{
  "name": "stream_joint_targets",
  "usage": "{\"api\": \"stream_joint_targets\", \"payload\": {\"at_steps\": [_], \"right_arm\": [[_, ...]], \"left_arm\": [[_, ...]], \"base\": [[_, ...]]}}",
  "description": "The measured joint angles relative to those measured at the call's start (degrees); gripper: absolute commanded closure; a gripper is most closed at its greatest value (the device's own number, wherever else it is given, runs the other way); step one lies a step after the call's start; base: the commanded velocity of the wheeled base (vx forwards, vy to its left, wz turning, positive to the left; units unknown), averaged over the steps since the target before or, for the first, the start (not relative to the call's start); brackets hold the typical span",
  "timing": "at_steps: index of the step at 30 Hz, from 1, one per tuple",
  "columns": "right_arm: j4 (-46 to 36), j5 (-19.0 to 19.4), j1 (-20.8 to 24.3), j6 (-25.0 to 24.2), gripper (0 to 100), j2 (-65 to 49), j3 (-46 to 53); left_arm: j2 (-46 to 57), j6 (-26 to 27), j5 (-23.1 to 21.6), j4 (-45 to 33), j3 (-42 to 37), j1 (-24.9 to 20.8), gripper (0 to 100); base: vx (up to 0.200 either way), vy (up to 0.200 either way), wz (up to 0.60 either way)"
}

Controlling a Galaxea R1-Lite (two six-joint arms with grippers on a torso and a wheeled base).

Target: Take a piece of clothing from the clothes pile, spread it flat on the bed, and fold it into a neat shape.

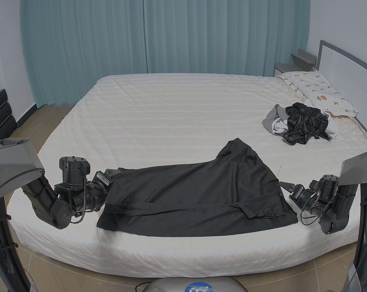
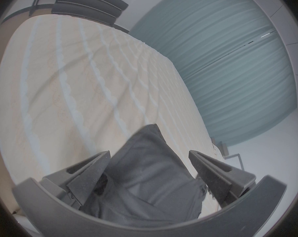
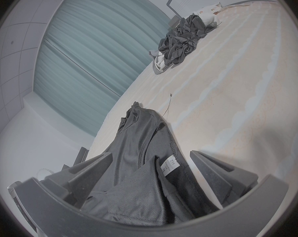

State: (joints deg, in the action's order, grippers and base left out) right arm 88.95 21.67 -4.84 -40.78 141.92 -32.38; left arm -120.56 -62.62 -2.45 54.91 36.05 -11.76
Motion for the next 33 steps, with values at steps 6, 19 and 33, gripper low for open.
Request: {"api": "stream_joint_targets", "payload": {"at_steps": [6, 19, 33], "right_arm": [[0.0, 0.0, 0.0, 0.0, 0, 0.0, 0.0], [0.0, -0.1, 0.1, 0.1, 0, 0.0, 0.5], [0.0, -0.1, 0.3, 0.1, 0, 0.0, 0.5]], "left_arm": [[-0.6, -0.3, 0.3, -0.1, -2.6, -5.0, 0], [-4.9, 0.2, 2.6, 0.2, -3.8, -10.1, 0], [-10.0, 6.2, 7.2, 0.4, 3.0, -4.5, 0]], "base": [[0.000, 0.000, 0.00], [0.000, 0.000, 0.00], [0.000, 0.000, 0.00]]}}
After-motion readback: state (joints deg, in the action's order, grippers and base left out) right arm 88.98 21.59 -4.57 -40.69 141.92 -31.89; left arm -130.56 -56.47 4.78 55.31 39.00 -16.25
